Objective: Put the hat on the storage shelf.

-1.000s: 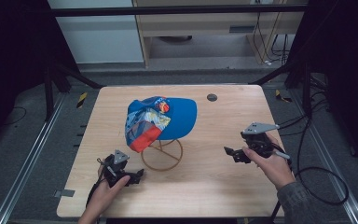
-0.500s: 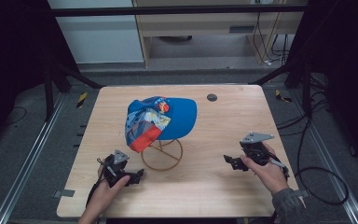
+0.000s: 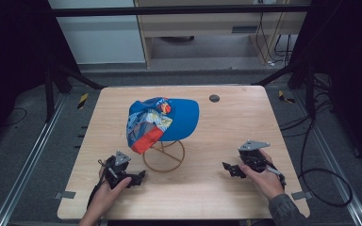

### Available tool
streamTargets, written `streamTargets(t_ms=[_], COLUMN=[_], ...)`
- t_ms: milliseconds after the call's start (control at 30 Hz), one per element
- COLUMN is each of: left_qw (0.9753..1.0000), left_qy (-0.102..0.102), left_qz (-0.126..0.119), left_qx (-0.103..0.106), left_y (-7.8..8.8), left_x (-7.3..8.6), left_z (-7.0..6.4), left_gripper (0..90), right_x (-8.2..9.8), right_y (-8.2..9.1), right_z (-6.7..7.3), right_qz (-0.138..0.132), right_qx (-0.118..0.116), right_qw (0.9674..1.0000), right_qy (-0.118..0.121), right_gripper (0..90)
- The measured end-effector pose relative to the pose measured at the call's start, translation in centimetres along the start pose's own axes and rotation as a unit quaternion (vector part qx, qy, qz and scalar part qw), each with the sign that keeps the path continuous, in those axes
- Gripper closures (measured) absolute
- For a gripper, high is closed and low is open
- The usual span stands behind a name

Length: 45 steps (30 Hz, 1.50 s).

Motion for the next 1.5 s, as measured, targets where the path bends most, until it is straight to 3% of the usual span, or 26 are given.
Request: streamTargets(t_ms=[700,1500], left_qw=[1.0000,1.0000], left_qy=[0.000,0.000], left_qz=[0.000,0.000], left_qx=[0.000,0.000], left_y=[0.0,0.0], left_x=[0.0,0.0], left_z=[0.0,0.0], left_gripper=[0.0,0.0], right_x=[1.0,0.9], right_y=[-2.8,-3.6], right_z=[1.4,1.5], right_qz=[0.010,-0.002], right_qx=[0.000,0.016], right_qw=[1.0000,0.9998], right_qy=[-0.001,-0.011], right_gripper=[10.4,5.1])
Point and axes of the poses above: each handheld gripper's, and its own axes: y roughly backward along the jaws, x roughly out of its underside, z roughly to its left, the point moved 8 cm from there along -y, roughly forward along the jaws, and after that the axes turned 12 degrees about -x, right-handed, at the moved point
